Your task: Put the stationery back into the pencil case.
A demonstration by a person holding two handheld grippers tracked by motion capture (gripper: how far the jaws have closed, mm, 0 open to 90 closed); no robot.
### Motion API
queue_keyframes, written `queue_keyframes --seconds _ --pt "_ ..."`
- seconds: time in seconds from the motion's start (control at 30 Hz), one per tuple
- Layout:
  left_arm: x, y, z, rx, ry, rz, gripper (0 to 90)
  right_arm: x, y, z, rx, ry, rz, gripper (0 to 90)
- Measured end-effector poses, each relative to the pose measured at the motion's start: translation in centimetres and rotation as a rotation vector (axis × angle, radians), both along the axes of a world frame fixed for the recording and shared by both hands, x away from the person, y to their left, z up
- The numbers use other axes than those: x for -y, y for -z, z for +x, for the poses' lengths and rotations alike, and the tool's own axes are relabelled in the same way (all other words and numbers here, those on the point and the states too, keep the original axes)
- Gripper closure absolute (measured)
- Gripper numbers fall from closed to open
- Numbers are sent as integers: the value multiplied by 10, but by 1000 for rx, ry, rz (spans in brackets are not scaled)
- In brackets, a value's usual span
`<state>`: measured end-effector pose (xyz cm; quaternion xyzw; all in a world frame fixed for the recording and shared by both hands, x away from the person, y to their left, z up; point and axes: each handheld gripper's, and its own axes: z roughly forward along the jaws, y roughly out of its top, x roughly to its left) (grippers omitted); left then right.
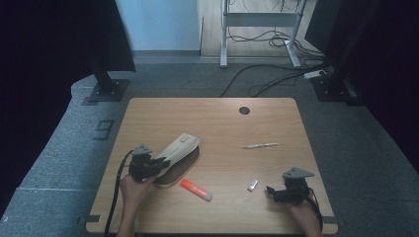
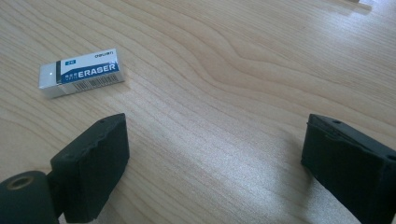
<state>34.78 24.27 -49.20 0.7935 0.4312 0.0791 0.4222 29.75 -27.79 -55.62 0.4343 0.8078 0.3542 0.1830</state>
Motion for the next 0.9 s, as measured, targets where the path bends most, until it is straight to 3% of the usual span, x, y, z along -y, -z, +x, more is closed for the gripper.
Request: queue_keyframes --seconds 0.17,0.23,0.63,0.9 --pt "-9 1 2 -20 -20 -84 734 0 0 0 0 0 0 71" --pt "-10 1 2 -21 -20 -92 734 0 0 0 0 0 0 71" --pt "-11 2 2 -20 -10 -85 733 1 -1 0 11 -10 12 131" --pt "-12 1 1 -20 -3 -81 729 2 -6 9 16 -26 5 130"
